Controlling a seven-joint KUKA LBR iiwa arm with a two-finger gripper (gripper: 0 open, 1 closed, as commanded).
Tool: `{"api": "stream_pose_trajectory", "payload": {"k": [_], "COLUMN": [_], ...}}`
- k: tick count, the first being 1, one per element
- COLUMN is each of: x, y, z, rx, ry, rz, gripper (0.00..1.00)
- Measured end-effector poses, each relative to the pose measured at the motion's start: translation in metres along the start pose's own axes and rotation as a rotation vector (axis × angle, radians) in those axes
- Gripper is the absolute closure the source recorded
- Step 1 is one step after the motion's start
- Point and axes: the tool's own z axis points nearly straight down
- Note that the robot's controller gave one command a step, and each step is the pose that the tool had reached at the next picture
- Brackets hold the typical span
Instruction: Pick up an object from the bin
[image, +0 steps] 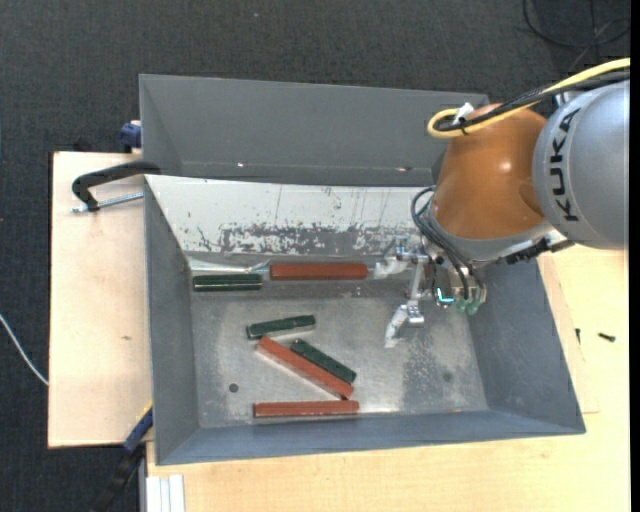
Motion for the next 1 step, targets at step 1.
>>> {"api": "stream_pose_trajectory", "payload": {"k": [1], "x": [-0.0018], "y": [0.0000], "z": [-0.0040], "rx": [0.000], "ry": [-0.008], "rz": [0.000], "gripper": [0.00]}}
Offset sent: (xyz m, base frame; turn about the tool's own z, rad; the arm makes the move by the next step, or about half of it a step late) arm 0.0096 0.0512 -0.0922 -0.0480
